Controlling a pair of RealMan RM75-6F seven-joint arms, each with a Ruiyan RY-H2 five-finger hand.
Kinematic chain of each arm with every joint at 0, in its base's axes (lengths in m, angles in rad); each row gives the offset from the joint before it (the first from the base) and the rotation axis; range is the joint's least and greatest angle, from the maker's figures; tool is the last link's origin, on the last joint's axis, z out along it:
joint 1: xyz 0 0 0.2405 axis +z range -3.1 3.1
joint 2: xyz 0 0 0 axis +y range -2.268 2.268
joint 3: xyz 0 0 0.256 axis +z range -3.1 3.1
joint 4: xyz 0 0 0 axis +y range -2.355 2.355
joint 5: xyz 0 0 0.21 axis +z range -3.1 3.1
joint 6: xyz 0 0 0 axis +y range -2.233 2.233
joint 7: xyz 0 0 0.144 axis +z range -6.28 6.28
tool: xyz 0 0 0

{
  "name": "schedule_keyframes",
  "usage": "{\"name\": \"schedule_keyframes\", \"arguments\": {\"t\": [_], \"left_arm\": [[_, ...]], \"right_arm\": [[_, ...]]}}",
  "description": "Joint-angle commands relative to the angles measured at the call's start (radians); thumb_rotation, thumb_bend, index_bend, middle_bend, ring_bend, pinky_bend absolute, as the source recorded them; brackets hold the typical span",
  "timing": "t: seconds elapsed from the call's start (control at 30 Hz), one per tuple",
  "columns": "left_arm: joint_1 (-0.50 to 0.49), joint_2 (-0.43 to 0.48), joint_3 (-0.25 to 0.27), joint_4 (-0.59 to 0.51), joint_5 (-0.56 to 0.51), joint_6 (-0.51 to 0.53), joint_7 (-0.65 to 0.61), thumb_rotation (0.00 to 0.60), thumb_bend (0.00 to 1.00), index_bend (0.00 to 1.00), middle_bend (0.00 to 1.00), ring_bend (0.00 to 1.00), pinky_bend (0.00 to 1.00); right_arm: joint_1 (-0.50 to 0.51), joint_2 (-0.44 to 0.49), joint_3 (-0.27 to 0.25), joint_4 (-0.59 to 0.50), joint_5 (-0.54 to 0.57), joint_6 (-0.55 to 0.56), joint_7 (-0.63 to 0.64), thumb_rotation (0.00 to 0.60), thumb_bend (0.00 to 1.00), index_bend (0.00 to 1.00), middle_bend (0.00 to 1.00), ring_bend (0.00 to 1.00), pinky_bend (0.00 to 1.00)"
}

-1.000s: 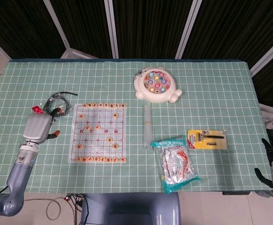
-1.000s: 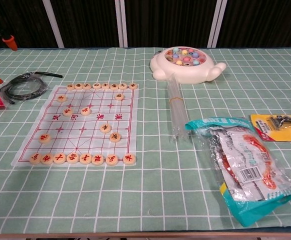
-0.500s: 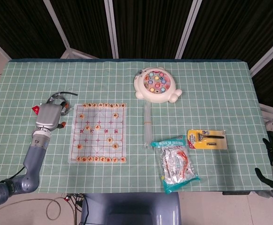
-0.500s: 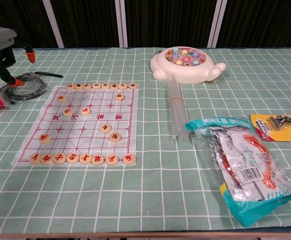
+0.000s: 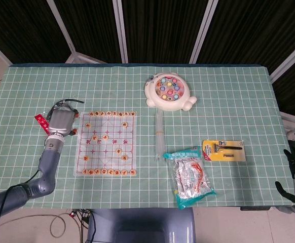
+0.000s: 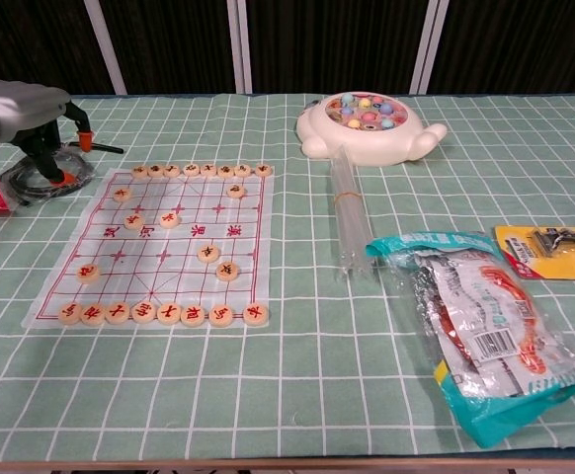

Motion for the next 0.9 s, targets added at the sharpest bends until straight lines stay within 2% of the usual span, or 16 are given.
{"name": "schedule_keyframes", "arguments": {"t": [0.03, 0.3, 0.9], "left_arm": [[-0.027, -0.033, 0.006, 0.05, -0.028, -0.029, 0.003, 0.6, 0.22, 0.42, 0.95, 0.87, 0.94], [-0.073, -0.093, 0.014, 0.142, -0.063, -0.064, 0.008, 0.6, 0.27, 0.44, 0.95, 0.87, 0.94], [-0.129, -0.182, 0.033, 0.265, -0.113, -0.088, 0.026, 0.6, 0.27, 0.46, 0.95, 0.87, 0.94]], "right_arm": [[0.0, 0.001, 0.0, -0.002, 0.003, -0.002, 0.003, 0.6, 0.34, 0.0, 0.0, 0.0, 0.0], [0.001, 0.004, 0.004, -0.004, 0.013, -0.008, 0.015, 0.6, 0.34, 0.0, 0.0, 0.0, 0.0], [-0.005, 0.015, 0.007, -0.008, 0.025, -0.006, 0.037, 0.6, 0.34, 0.0, 0.0, 0.0, 0.0]]}}
